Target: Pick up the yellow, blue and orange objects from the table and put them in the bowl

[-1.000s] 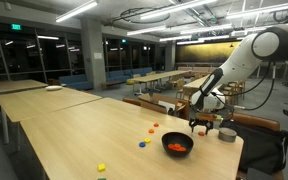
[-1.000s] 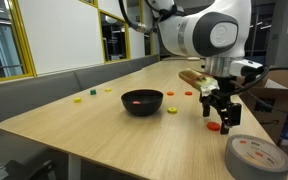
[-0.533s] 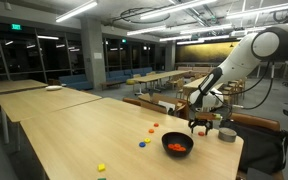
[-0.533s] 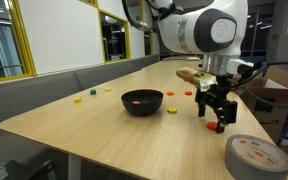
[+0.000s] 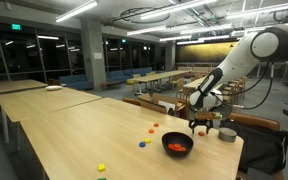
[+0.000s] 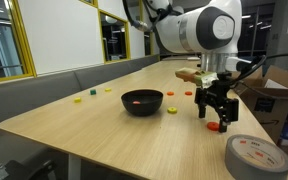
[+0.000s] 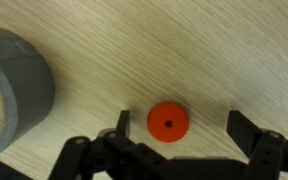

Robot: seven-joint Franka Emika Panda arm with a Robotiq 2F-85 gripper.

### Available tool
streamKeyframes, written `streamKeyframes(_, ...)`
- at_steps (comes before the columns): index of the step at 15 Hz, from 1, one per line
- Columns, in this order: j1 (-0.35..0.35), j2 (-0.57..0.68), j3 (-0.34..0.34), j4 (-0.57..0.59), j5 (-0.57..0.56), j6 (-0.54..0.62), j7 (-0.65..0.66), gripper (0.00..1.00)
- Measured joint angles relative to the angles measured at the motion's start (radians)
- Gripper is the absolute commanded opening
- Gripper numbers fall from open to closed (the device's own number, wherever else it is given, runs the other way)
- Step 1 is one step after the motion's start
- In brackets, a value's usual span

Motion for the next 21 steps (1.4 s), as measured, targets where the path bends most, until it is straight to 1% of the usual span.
streamKeyframes(2, 0.0, 0.0, 0.0, 0.0, 0.0, 0.001, 0.0, 1.0)
streamKeyframes(3, 0.0, 0.0, 0.0, 0.0, 0.0, 0.002, 0.0, 0.75)
streamKeyframes(4, 0.0, 0.0, 0.0, 0.0, 0.0, 0.005, 0.0, 0.73)
streamKeyframes(5, 0.0, 0.0, 0.0, 0.0, 0.0, 0.009, 0.0, 0.66)
streamKeyframes(7, 0.0, 0.0, 0.0, 0.0, 0.0, 0.015, 0.0, 0.49)
streamKeyframes(11, 0.004, -0.001, 0.0, 0.007, 0.0, 0.023, 0.0, 0.2)
streamKeyframes(13, 0.007, 0.0, 0.0, 0.01, 0.0, 0.024, 0.0, 0.23)
streamKeyframes(17, 0.009, -0.002, 0.0, 0.01, 0.0, 0.024, 0.0, 0.23)
streamKeyframes(19, 0.023, -0.015, -0.001, 0.008, -0.007, 0.024, 0.002, 0.23)
streamKeyframes(21, 0.052, -0.047, -0.004, 0.003, -0.047, 0.021, 0.031, 0.23)
